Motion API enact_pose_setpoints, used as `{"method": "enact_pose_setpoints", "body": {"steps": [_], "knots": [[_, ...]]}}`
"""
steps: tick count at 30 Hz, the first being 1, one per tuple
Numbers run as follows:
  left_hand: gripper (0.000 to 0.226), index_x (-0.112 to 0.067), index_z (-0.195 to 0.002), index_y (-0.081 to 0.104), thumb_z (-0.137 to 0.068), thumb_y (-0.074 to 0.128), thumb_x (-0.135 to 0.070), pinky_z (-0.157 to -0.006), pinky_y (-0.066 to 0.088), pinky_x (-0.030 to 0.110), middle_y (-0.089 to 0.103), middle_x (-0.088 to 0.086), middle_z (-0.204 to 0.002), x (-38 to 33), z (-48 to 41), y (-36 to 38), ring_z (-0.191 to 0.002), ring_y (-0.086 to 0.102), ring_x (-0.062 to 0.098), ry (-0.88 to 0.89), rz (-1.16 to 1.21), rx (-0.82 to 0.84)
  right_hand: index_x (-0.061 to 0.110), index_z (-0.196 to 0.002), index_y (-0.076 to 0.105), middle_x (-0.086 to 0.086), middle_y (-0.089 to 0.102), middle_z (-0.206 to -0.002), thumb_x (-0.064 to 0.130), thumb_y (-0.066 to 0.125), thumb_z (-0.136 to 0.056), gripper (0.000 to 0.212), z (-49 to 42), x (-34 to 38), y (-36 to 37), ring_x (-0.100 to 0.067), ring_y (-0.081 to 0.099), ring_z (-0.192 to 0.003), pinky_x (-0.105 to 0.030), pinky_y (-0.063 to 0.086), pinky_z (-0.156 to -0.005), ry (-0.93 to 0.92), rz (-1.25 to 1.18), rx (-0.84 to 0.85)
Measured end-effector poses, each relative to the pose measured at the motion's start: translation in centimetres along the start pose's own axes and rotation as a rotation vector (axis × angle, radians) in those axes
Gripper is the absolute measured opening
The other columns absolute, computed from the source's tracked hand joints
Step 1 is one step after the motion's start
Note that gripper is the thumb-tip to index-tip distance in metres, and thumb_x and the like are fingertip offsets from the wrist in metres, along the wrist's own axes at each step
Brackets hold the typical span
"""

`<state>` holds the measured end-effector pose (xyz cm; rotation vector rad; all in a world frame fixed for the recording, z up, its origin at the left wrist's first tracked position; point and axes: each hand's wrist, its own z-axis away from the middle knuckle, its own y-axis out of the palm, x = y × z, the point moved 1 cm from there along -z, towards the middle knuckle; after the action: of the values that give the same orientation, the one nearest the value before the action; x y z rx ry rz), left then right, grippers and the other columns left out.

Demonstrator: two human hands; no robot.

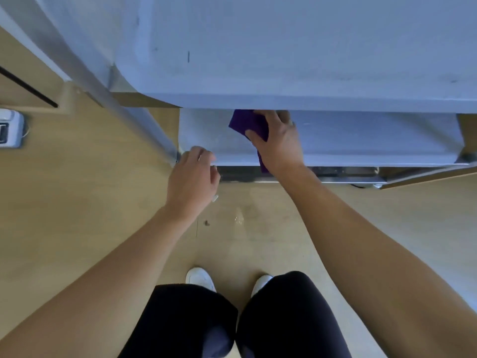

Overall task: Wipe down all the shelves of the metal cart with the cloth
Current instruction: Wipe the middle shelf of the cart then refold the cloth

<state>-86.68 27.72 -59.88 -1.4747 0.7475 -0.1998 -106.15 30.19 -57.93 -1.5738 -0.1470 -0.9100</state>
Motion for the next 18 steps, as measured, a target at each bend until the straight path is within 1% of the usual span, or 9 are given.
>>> {"method": "enact_pose_setpoints", "body": {"steps": [3, 5, 7, 8, 10, 12, 14, 16, 18], "knots": [[0.012, -0.006, -0.098, 0.062, -0.089, 0.055, -0.011, -0.071, 0.051, 0.038, 0.059, 0.009, -0.103, 1.9, -1.2, 2.7, -0.092, 0.058, 0.029, 0.049, -0.002, -0.122, 0.029, -0.138, 0.044, -0.006, 0.040, -0.137, 0.046, 0.052, -0.094, 0.048, -2.7, -1.7, 3.3, -0.031, 0.036, -0.121, -0.042, 0.040, -0.100, -0.029, 0.286, 0.037], [0.011, -0.007, -0.095, 0.064, -0.091, 0.054, -0.010, -0.074, 0.050, 0.037, 0.060, 0.007, -0.101, 2.6, -1.1, 4.0, -0.090, 0.058, 0.026, 0.067, 0.021, -0.236, 0.031, -0.143, 0.037, -0.004, 0.027, -0.152, 0.049, 0.043, -0.096, 0.051, -3.1, -2.6, 5.1, -0.035, 0.024, -0.136, -0.048, 0.028, -0.110, -0.105, 0.445, -0.002], [0.015, -0.006, -0.098, 0.067, -0.093, 0.053, -0.007, -0.076, 0.049, 0.036, 0.062, 0.006, -0.099, 3.1, -0.7, 5.2, -0.087, 0.058, 0.026, 0.084, 0.052, -0.339, 0.034, -0.148, 0.027, -0.002, 0.014, -0.160, 0.046, 0.035, -0.100, 0.050, -3.3, -3.3, 6.2, -0.035, 0.007, -0.146, -0.052, 0.014, -0.117, -0.229, 0.483, -0.042], [0.017, -0.006, -0.100, 0.068, -0.094, 0.052, -0.006, -0.077, 0.049, 0.036, 0.063, 0.007, -0.099, 3.2, -0.4, 5.7, -0.087, 0.058, 0.026, 0.099, 0.053, -0.384, 0.036, -0.149, 0.024, 0.000, 0.011, -0.161, 0.044, 0.033, -0.102, 0.049, -3.6, -3.5, 6.5, -0.035, 0.003, -0.148, -0.052, 0.010, -0.118, -0.280, 0.476, -0.051], [0.020, -0.005, -0.104, 0.069, -0.094, 0.052, -0.005, -0.080, 0.049, 0.036, 0.064, 0.007, -0.100, 3.5, -0.1, 6.8, -0.087, 0.059, 0.027, 0.122, 0.042, -0.458, 0.038, -0.148, 0.027, 0.004, 0.015, -0.160, 0.040, 0.031, -0.103, 0.046, -4.6, -2.6, 7.5, -0.033, 0.006, -0.148, -0.049, 0.011, -0.118, -0.337, 0.444, -0.057], [0.020, -0.004, -0.104, 0.070, -0.093, 0.053, -0.003, -0.080, 0.049, 0.036, 0.066, 0.007, -0.099, 3.6, -0.1, 7.5, -0.087, 0.060, 0.027, 0.137, 0.051, -0.535, 0.037, -0.145, 0.033, 0.008, 0.021, -0.158, 0.039, 0.032, -0.102, 0.043, -5.7, -0.8, 9.0, -0.029, 0.015, -0.146, -0.044, 0.019, -0.115, -0.358, 0.408, -0.046], [0.020, -0.004, -0.102, 0.071, -0.093, 0.054, -0.004, -0.079, 0.048, 0.035, 0.067, 0.007, -0.098, 3.7, -0.1, 8.1, -0.086, 0.061, 0.026, 0.143, 0.055, -0.586, 0.036, -0.143, 0.036, 0.011, 0.027, -0.155, 0.038, 0.033, -0.101, 0.042, -6.1, 1.5, 11.0, -0.026, 0.025, -0.141, -0.041, 0.027, -0.110, -0.426, 0.384, -0.043], [0.019, -0.003, -0.099, 0.071, -0.094, 0.052, -0.006, -0.077, 0.048, 0.034, 0.066, 0.007, -0.096, 3.8, -0.1, 8.2, -0.084, 0.060, 0.026, 0.146, 0.050, -0.605, 0.035, -0.143, 0.037, 0.012, 0.030, -0.153, 0.037, 0.034, -0.101, 0.042, -5.9, 3.2, 12.3, -0.024, 0.030, -0.137, -0.040, 0.031, -0.106, -0.530, 0.371, -0.033], [0.021, -0.004, -0.101, 0.070, -0.095, 0.051, -0.007, -0.078, 0.049, 0.032, 0.066, 0.006, -0.097, 3.9, 0.1, 7.9, -0.086, 0.061, 0.023, 0.155, 0.048, -0.584, 0.035, -0.143, 0.038, 0.013, 0.033, -0.152, 0.036, 0.037, -0.101, 0.043, -5.8, 3.4, 12.0, -0.024, 0.032, -0.137, -0.040, 0.031, -0.106, -0.580, 0.334, 0.017]]}}
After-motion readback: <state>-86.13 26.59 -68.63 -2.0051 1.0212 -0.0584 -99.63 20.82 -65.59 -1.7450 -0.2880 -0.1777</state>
